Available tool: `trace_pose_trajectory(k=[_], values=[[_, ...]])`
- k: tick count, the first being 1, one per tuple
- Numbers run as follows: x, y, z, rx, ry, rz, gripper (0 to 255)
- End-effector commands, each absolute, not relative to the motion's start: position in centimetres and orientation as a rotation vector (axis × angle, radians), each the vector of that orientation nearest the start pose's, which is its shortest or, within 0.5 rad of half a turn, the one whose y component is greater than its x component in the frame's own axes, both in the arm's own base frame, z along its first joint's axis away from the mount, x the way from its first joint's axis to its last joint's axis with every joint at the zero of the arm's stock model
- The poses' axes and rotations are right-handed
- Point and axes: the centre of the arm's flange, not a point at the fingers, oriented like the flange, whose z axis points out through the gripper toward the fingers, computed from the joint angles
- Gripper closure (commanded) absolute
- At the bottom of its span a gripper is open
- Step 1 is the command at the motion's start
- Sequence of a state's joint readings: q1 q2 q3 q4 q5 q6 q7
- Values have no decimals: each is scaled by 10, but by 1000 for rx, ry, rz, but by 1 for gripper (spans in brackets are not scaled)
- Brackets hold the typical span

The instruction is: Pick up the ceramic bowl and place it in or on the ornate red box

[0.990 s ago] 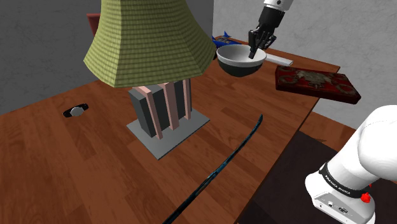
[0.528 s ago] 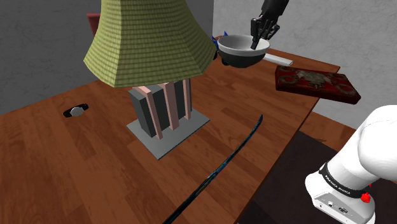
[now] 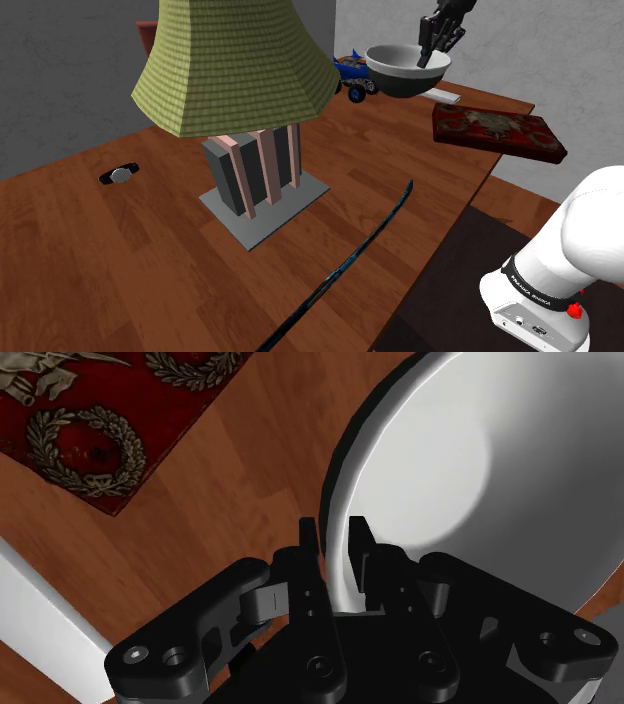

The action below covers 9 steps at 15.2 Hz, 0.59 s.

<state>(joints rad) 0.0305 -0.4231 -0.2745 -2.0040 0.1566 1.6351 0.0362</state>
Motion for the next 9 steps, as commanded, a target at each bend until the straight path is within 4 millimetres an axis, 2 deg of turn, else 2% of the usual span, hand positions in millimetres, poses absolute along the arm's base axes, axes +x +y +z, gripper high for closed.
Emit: trace_pose_trajectory(k=[1, 9], values=[[396, -131, 628, -2851, 381, -93, 255], [324, -208, 634, -2851, 381, -93, 255]])
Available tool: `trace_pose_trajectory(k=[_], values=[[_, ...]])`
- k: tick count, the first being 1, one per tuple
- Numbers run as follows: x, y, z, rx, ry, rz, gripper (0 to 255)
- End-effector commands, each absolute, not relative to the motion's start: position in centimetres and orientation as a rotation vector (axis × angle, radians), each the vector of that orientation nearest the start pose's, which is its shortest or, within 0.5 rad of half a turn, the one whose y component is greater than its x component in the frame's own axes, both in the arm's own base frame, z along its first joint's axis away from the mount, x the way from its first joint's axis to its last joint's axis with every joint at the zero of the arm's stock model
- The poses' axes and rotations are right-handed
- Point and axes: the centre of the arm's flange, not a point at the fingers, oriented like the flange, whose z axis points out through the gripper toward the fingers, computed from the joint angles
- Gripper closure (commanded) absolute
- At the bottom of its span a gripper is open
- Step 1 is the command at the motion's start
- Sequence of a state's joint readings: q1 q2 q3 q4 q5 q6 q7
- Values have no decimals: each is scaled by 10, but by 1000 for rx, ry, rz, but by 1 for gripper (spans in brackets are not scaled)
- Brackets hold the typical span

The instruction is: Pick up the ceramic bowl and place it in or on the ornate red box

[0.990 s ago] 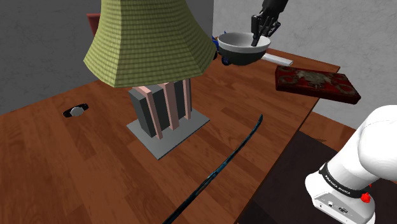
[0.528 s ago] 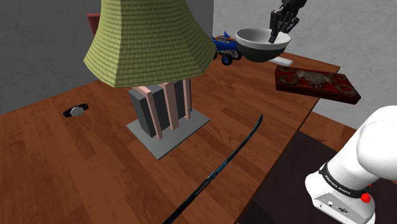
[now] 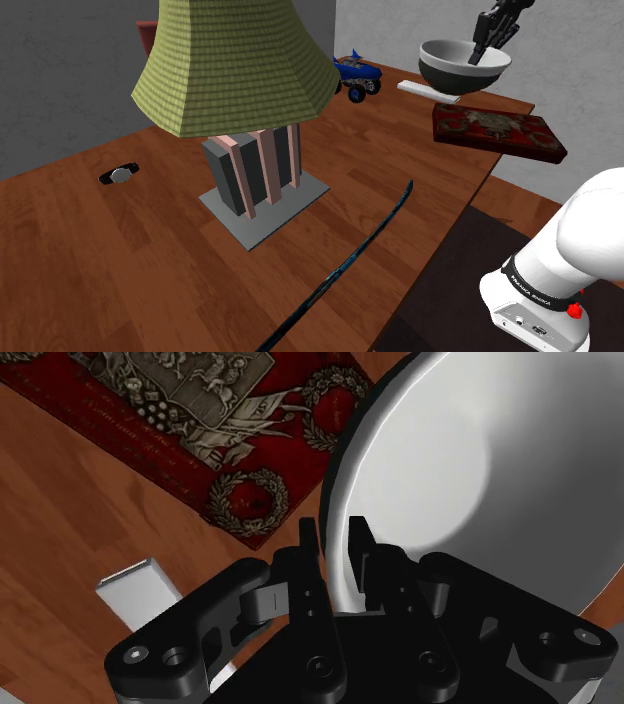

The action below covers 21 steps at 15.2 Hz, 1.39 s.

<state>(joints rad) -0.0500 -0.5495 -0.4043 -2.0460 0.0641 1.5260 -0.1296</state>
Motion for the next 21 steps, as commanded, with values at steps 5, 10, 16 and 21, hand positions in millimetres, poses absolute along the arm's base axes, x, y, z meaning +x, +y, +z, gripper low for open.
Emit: trace_pose_trajectory(k=[5, 10, 16, 21], values=[[278, -256, 638, -2851, 381, -93, 255], [233, -304, 641, -2851, 381, -93, 255], [228, -309, 615, -2851, 381, -93, 255], [228, -309, 589, -2851, 381, -93, 255]])
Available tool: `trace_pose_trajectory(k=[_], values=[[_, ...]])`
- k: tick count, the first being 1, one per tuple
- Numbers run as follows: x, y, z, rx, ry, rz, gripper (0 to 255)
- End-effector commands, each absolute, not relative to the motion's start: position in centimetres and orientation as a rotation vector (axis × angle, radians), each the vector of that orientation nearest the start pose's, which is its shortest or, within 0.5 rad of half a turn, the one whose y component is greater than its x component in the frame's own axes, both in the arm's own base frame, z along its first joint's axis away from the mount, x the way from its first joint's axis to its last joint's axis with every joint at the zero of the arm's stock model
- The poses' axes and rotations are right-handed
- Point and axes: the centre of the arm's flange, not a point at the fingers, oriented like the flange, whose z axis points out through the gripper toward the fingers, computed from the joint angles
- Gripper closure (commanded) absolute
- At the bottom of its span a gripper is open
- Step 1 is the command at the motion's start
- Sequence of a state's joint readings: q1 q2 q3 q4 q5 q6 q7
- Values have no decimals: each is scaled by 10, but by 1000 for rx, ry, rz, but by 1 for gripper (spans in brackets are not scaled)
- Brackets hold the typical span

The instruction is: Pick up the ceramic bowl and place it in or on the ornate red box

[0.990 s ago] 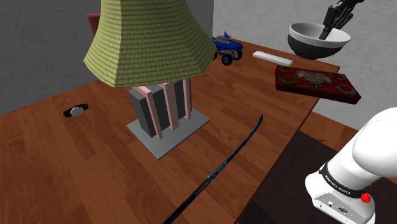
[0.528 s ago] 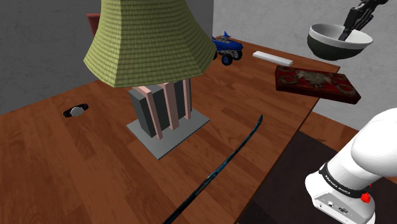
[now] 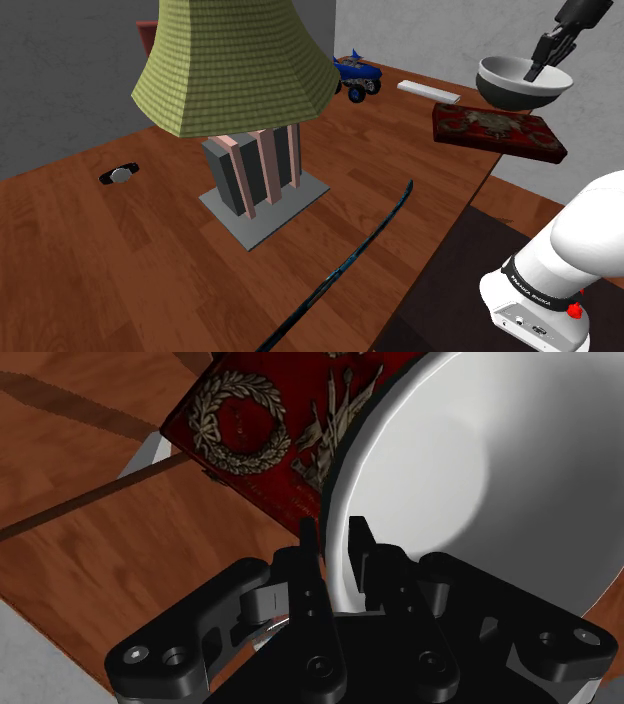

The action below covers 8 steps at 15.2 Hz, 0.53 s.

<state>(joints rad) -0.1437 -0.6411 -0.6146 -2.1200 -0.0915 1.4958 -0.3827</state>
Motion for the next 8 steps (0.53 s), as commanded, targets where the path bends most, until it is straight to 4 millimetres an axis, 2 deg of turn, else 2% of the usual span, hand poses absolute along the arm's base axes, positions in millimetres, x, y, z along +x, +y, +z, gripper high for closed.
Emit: trace_pose_trajectory(k=[1, 6, 8], values=[[228, -309, 584, -2851, 381, -93, 255], [228, -309, 557, -2851, 381, -93, 255], [228, -309, 554, -2851, 381, -93, 255]])
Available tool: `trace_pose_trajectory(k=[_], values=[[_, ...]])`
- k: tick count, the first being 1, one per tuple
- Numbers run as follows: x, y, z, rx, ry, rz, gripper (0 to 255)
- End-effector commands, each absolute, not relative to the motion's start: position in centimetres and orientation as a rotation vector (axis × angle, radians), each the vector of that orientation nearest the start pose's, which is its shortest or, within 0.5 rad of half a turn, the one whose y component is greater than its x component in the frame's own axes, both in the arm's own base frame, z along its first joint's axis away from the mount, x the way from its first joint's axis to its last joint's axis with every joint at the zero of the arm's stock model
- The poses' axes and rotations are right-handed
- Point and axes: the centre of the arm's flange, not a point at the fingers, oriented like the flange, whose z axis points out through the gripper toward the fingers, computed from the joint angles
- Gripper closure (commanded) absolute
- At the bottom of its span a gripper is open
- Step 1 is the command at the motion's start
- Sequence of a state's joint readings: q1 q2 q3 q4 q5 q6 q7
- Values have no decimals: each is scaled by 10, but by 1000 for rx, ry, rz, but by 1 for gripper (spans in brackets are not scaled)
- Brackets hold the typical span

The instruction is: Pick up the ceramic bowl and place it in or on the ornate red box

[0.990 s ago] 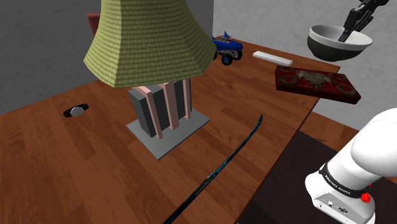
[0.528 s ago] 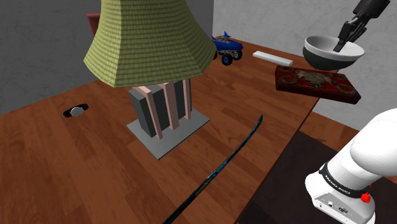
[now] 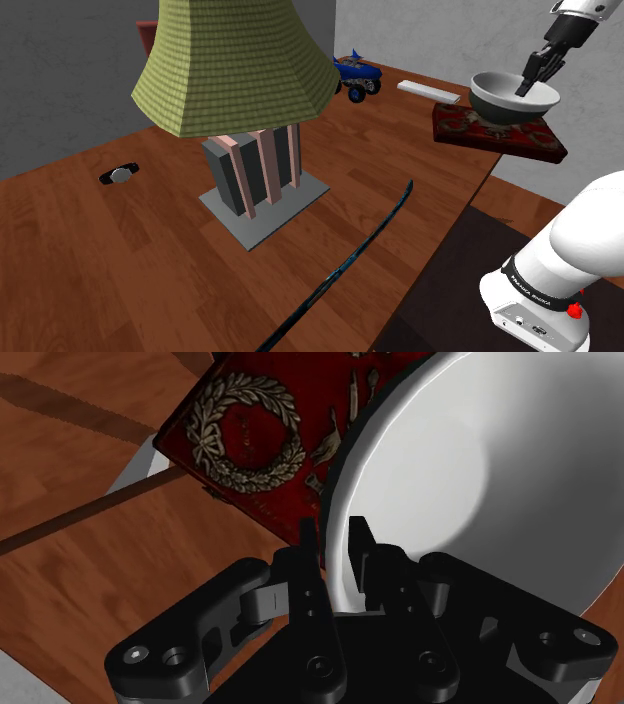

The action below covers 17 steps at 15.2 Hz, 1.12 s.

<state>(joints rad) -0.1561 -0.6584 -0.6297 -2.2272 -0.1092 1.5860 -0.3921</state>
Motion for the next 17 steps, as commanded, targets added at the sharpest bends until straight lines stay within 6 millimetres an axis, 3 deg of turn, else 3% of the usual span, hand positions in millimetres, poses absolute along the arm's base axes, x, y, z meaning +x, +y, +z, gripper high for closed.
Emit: trace_pose_trajectory(k=[1, 6, 7, 12, 16, 17], values=[[228, -309, 554, -2851, 381, -93, 255], [228, -309, 554, -2851, 381, -93, 255], [228, -309, 554, -2851, 381, -93, 0], [228, -309, 554, -2851, 381, -93, 0], [223, -322, 602, -2851, 381, -93, 0], [223, -322, 602, -2851, 381, -93, 0]])
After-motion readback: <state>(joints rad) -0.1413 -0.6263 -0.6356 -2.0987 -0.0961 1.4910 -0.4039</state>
